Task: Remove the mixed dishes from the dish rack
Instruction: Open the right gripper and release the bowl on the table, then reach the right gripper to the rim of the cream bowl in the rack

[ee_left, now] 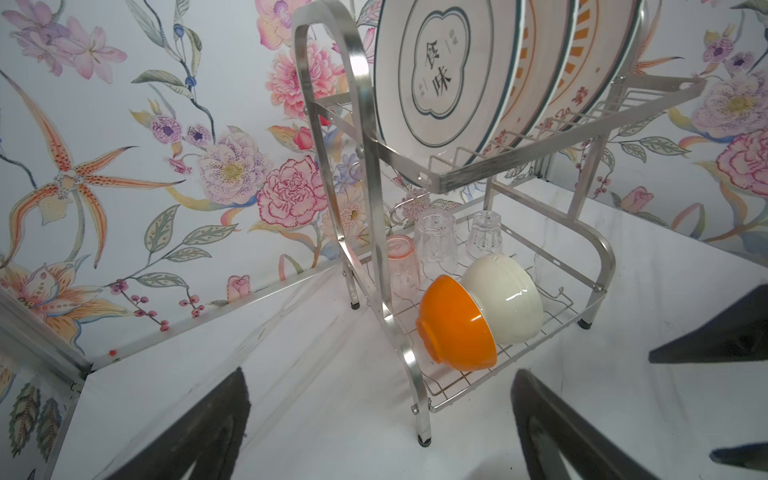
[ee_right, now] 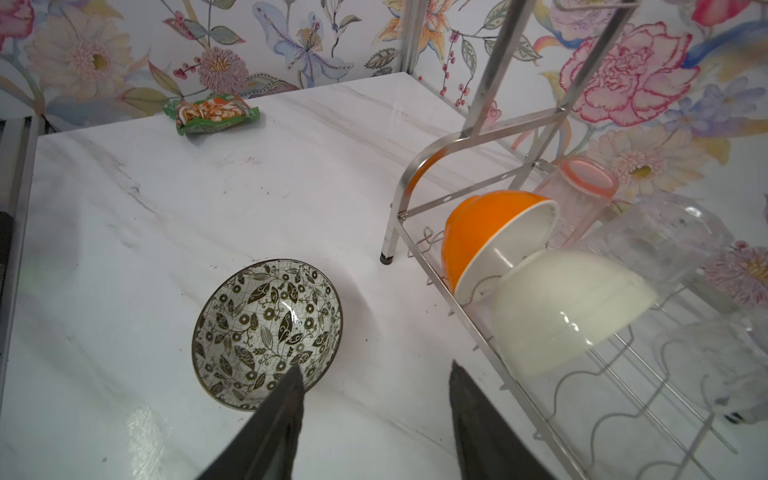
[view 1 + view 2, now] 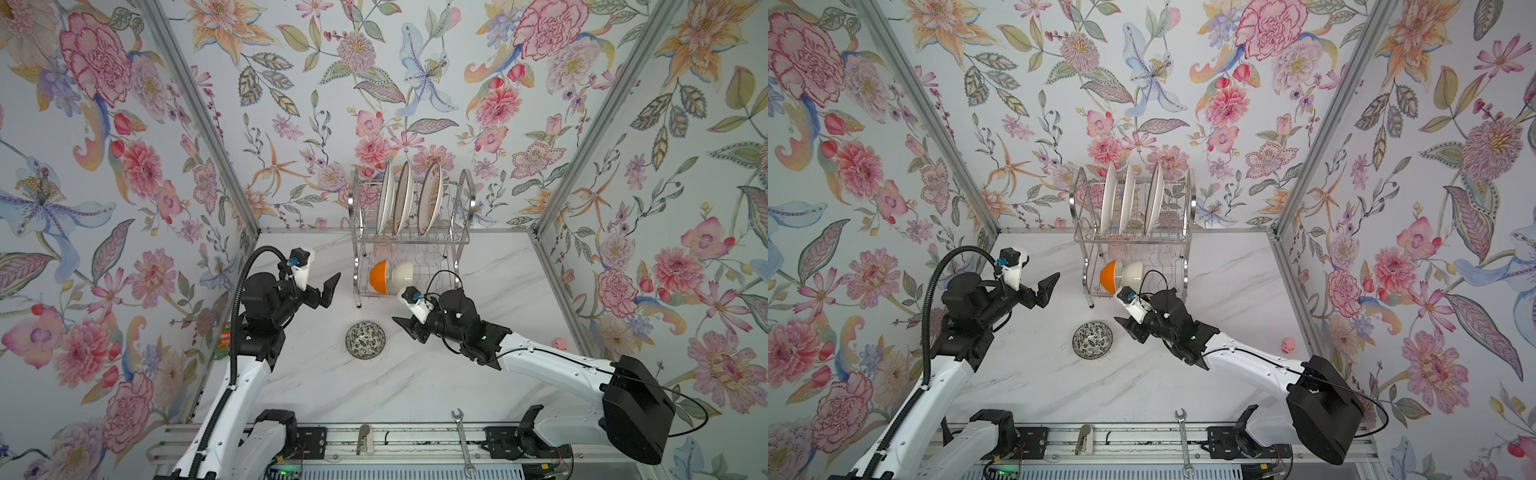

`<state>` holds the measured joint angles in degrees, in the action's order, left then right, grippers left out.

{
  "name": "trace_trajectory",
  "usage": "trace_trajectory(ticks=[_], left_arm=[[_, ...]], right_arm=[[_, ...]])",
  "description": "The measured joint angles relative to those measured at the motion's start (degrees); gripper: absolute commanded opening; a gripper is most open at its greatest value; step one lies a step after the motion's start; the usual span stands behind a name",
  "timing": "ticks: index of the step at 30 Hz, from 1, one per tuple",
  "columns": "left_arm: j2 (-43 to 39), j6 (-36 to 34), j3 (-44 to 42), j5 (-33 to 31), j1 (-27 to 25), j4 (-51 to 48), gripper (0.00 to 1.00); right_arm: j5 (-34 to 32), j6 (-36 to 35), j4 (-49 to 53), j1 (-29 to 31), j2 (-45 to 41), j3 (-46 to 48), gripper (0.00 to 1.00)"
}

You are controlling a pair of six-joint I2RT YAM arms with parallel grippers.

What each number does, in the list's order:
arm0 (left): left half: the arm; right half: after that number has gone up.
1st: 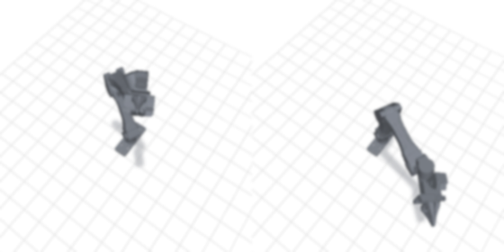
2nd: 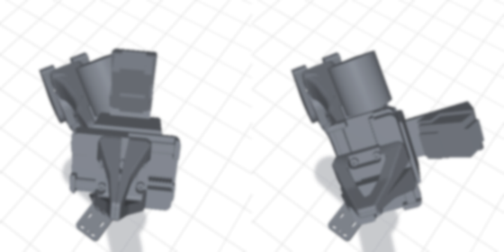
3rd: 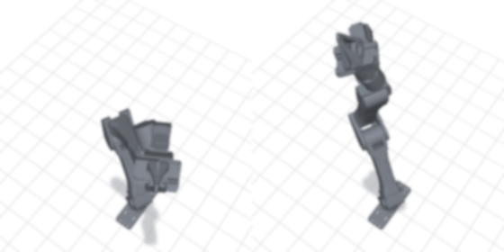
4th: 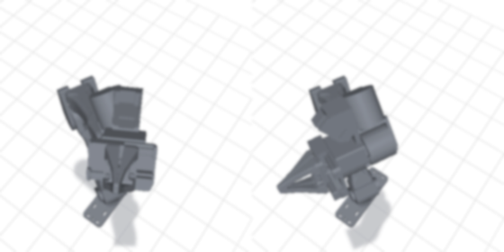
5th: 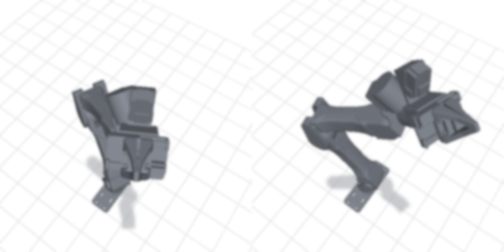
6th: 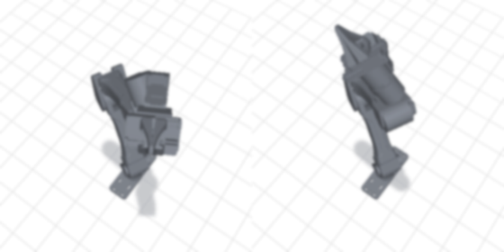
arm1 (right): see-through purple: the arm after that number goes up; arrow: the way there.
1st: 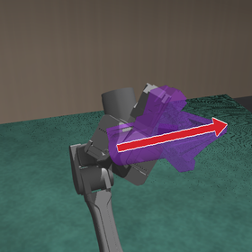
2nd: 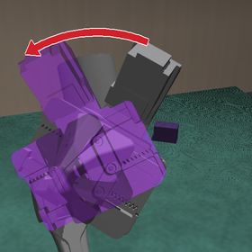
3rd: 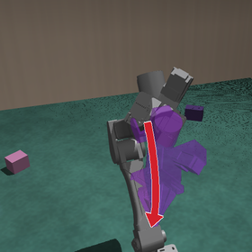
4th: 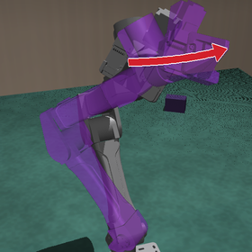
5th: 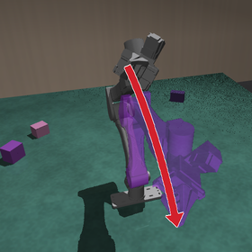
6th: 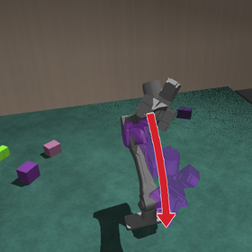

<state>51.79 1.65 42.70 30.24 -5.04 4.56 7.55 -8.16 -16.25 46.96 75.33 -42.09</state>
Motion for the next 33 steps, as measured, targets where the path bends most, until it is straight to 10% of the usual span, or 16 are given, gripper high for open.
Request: trace_trajectory(ticks=[14, 33], left_arm=[[-0.9, -2.1, -7.5, 3.9, -6.7, 2.3, 0.99], [1.2, -2.8, -11.3, 0.0, -13.0, 4.0, 0.99]], right_arm=[[12.7, 20.8, -21.5, -16.1, 3.9, 7.4, 0.61], [19.1, 33.5, -37.3, -19.2, 25.9, 0.2, 0.61]])
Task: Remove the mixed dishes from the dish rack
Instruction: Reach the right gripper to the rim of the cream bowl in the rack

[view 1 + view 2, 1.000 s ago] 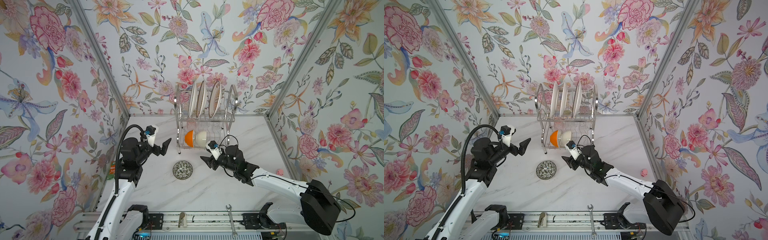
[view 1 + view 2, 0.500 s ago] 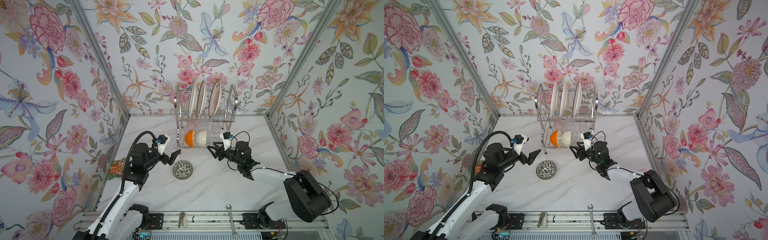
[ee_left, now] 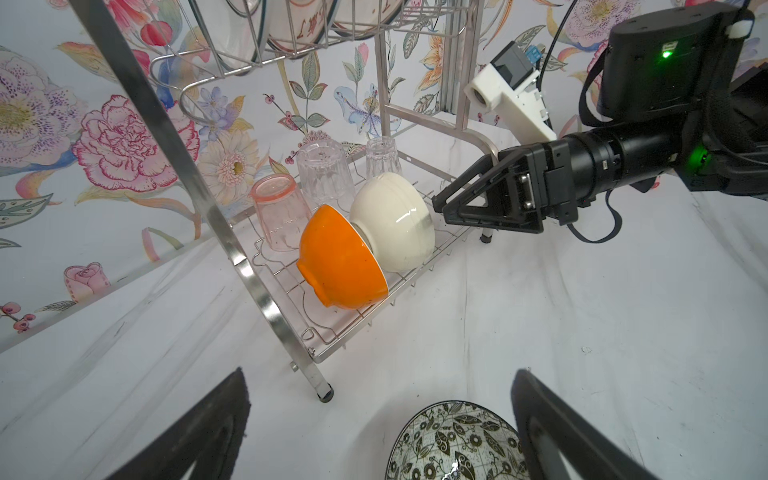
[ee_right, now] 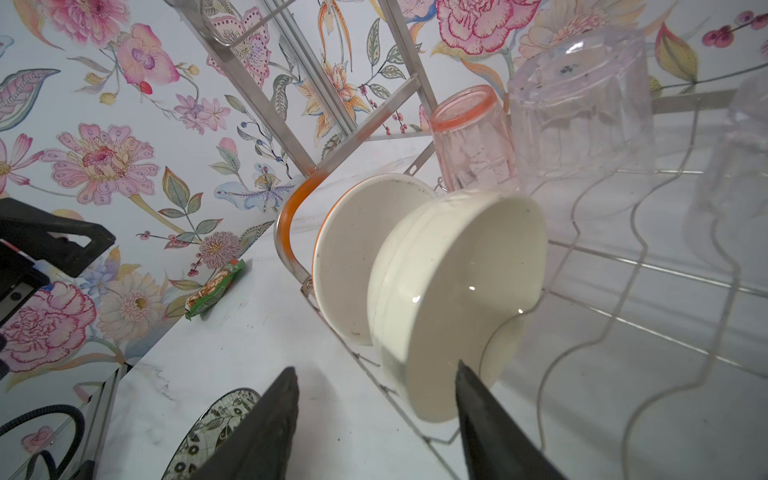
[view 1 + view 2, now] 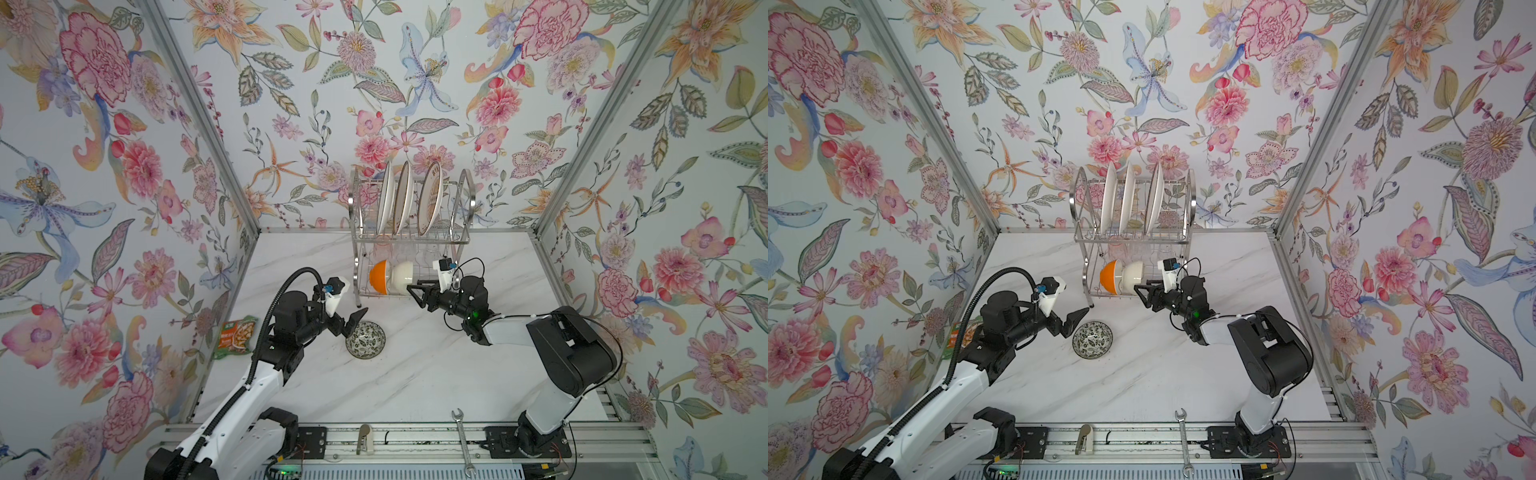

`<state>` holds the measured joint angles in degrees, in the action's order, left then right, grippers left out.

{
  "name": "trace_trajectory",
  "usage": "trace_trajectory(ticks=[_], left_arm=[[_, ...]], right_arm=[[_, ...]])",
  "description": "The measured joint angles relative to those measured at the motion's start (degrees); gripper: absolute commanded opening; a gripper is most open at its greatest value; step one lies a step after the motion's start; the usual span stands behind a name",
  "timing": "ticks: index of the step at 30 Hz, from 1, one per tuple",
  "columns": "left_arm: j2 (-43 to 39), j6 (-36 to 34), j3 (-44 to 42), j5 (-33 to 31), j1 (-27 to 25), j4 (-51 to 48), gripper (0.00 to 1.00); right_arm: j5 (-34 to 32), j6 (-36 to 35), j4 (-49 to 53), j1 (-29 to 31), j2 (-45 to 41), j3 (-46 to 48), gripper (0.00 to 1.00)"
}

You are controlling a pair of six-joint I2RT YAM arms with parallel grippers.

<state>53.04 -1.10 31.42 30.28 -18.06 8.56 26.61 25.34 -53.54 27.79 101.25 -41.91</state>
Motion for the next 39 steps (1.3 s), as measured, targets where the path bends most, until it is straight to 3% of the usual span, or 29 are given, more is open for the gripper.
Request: trace_trajectory(ticks=[13, 39], left_arm=[[-0.6, 0.4, -1.3, -0.7, -0.2, 0.5, 0.99], [0.2, 0.4, -1.3, -2.2, -0.5, 0.3, 0.99]], right_arm=[[2.8, 5.0, -5.7, -0.2, 8.5, -6.0, 0.57], [11.8, 9.7, -12.3, -0.1, 14.5, -9.8, 0.42]])
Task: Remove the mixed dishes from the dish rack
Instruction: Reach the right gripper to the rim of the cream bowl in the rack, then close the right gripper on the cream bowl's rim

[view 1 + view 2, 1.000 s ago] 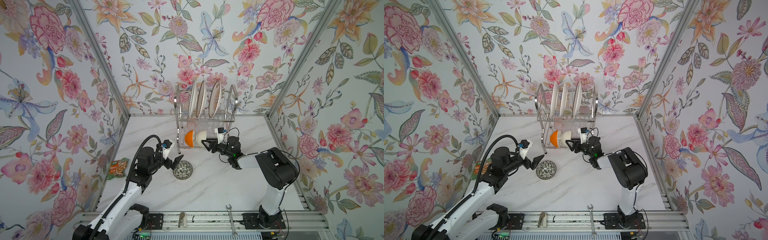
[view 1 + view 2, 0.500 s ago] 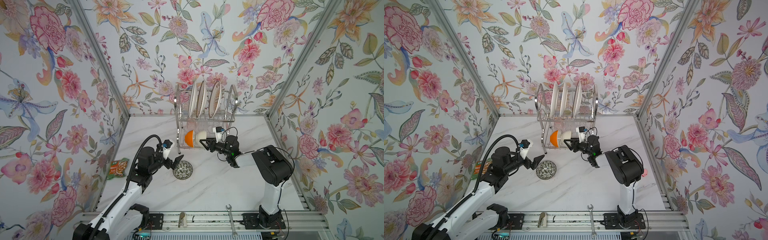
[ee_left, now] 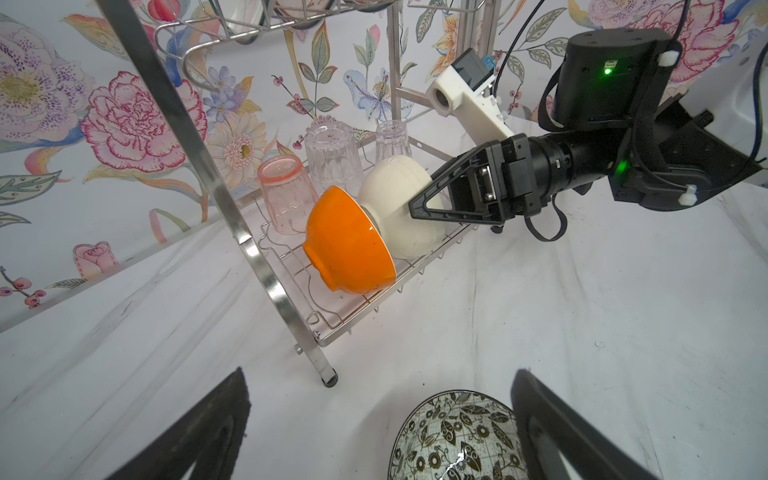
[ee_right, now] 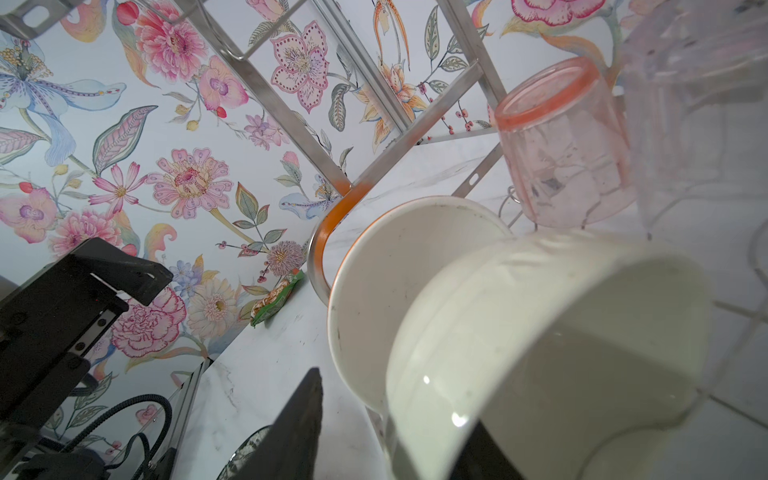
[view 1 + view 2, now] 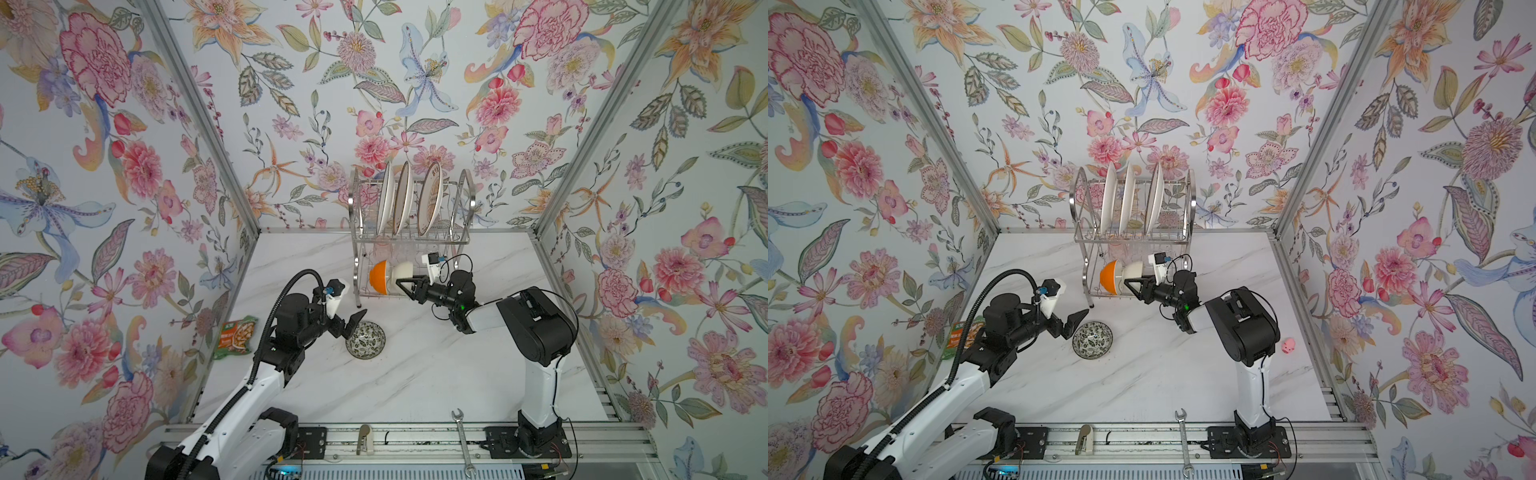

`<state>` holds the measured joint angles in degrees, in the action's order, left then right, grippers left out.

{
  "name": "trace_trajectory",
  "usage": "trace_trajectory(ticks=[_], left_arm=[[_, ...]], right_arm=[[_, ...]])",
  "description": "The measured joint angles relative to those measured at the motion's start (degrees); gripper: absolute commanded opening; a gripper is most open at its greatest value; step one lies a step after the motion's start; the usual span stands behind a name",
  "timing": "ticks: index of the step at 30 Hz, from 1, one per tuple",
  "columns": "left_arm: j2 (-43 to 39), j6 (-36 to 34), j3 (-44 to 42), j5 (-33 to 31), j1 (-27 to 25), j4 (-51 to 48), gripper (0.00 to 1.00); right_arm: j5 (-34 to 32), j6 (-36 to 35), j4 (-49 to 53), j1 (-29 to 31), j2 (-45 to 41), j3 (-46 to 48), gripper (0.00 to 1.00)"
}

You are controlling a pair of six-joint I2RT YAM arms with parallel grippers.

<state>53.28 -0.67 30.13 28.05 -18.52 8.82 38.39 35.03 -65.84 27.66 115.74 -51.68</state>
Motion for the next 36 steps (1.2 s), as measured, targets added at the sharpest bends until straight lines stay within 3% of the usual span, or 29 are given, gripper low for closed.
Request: trace_trajectory(ticks=[23, 36], left_arm=[[0.7, 0.0, 0.0, -0.5, -0.6, -0.2, 0.99], [0.6, 0.0, 0.0, -1.5, -0.7, -0.3, 0.99]], right_arm=[[7.4, -3.2, 7.1, -3.0, 0.0, -4.2, 0.22], [11.6, -4.2, 12.6, -4.6, 0.5, -7.8, 0.18]])
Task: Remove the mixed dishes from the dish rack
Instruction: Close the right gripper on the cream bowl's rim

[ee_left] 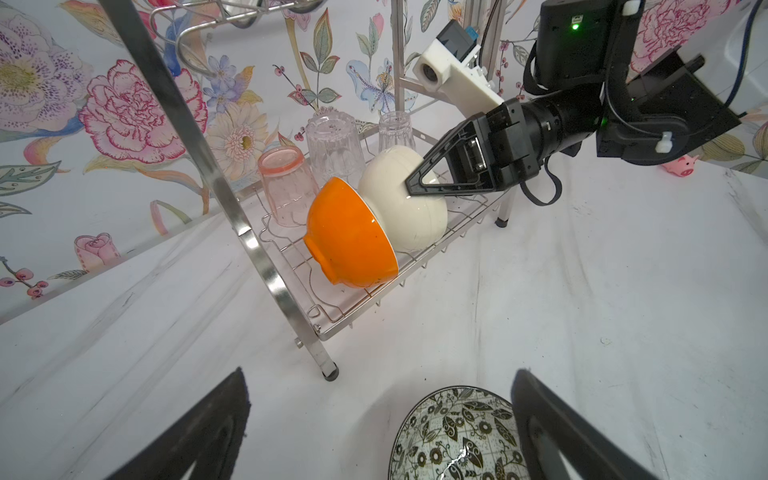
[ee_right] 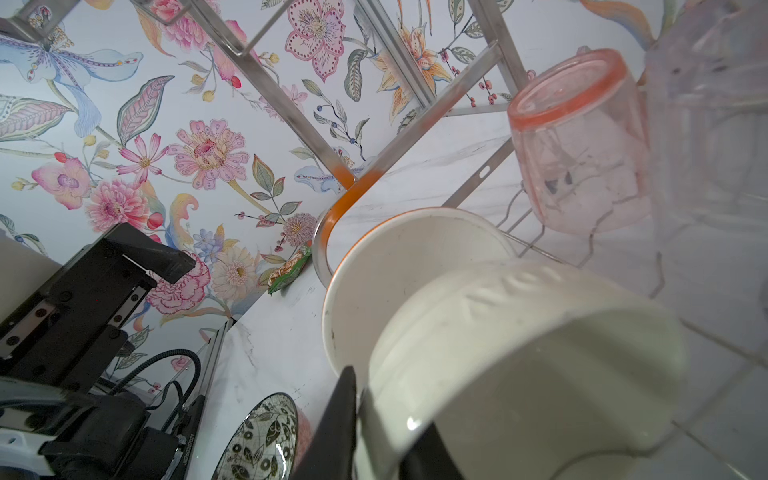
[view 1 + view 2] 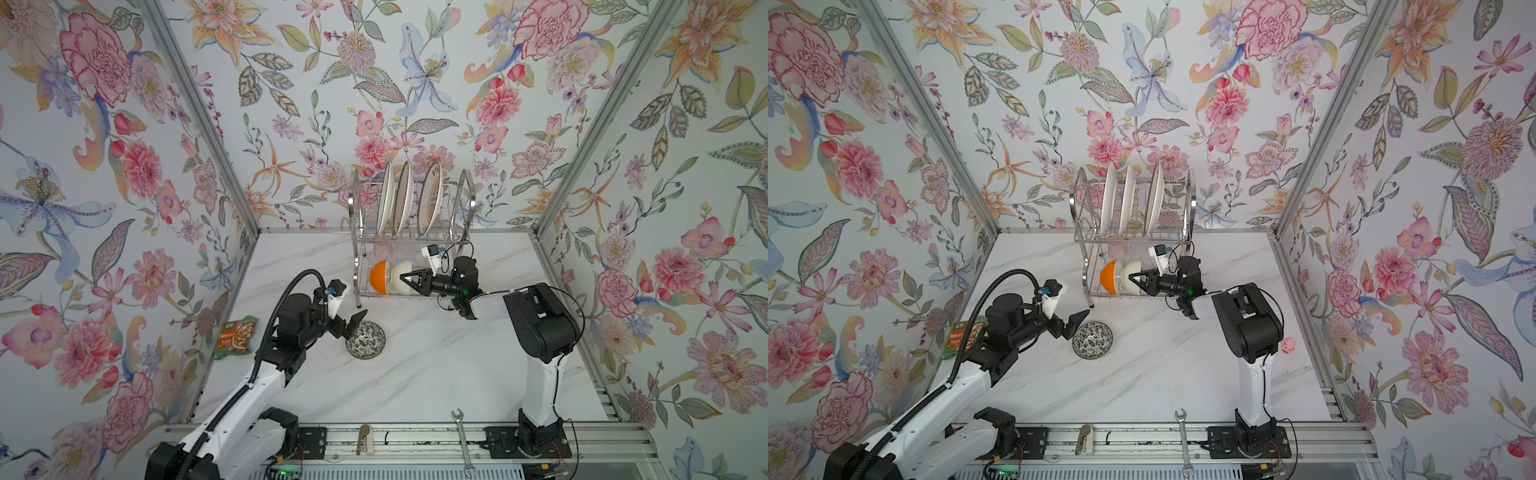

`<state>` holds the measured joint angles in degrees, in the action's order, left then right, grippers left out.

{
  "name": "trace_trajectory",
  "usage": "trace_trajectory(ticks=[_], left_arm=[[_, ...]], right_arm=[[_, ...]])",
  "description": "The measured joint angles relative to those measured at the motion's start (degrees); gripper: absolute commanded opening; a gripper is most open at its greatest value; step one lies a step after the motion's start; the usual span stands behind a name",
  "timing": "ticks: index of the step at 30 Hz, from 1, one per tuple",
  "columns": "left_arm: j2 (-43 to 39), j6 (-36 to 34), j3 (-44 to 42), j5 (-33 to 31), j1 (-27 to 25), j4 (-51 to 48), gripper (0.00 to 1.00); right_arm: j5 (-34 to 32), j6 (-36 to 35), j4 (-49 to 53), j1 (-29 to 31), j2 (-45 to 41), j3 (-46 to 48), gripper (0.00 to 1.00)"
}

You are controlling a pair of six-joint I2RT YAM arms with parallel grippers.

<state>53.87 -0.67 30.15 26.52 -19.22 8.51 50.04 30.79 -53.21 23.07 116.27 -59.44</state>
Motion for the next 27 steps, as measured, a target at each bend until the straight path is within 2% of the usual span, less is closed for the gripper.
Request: trace_trajectory(ticks=[19, 27], left_arm=[[-0.6, 0.0, 0.0, -0.7, -0.3, -1.4, 0.99], [-0.6, 0.2, 0.0, -1.5, -0.3, -1.4, 0.99]], right_arm=[[6.3, -4.5, 9.3, -2.2, 1.3, -5.8, 0.20], [5.2, -6.2, 10.6, -3.2, 1.7, -7.3, 0.29]])
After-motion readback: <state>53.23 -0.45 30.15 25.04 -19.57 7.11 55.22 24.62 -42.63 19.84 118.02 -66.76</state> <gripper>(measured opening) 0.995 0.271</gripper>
